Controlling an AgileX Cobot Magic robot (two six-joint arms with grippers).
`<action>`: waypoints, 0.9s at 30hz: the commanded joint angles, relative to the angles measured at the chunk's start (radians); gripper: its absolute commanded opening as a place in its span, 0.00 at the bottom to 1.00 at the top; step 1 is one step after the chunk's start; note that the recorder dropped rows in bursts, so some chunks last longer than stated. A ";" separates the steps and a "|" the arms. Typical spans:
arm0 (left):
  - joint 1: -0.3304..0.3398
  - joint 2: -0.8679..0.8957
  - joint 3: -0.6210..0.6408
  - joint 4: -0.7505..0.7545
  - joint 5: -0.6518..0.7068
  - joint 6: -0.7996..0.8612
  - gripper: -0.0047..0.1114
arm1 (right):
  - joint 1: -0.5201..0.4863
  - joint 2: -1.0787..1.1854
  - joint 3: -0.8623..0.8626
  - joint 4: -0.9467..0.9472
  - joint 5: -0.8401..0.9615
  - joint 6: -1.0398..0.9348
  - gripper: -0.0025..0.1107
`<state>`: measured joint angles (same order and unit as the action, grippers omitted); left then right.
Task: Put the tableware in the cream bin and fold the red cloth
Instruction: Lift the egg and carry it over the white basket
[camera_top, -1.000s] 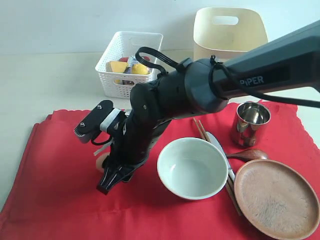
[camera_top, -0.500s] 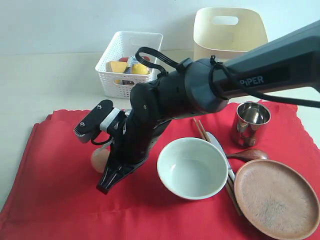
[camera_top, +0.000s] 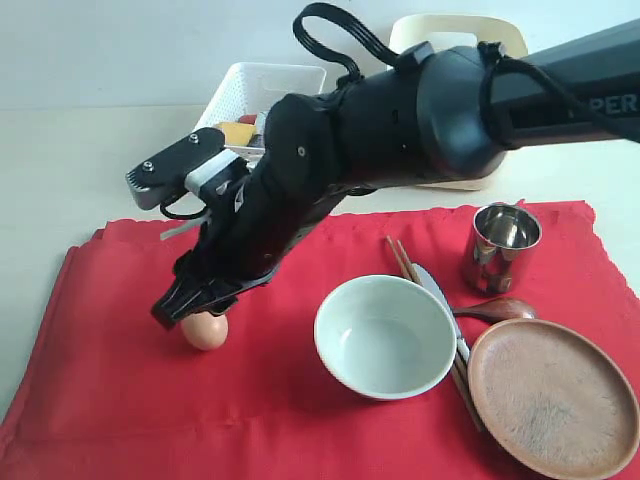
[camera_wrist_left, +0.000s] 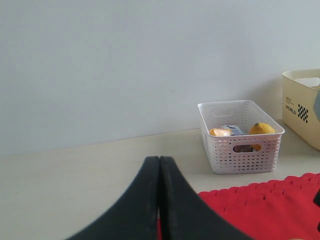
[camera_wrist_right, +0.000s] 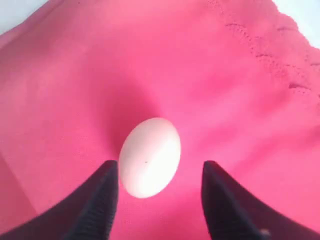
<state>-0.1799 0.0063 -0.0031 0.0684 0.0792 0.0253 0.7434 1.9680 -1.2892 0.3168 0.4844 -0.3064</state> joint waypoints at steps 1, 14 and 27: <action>-0.008 -0.006 0.003 0.000 0.001 0.002 0.04 | 0.012 0.012 -0.004 0.042 -0.005 -0.006 0.53; -0.008 -0.006 0.003 0.000 0.001 0.002 0.04 | 0.063 0.137 -0.004 -0.002 -0.100 -0.094 0.55; -0.008 -0.006 0.003 0.000 0.001 0.004 0.04 | 0.070 0.141 -0.004 -0.002 -0.233 -0.015 0.59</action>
<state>-0.1799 0.0063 -0.0031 0.0684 0.0792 0.0253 0.8079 2.1103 -1.2892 0.3187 0.2731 -0.3178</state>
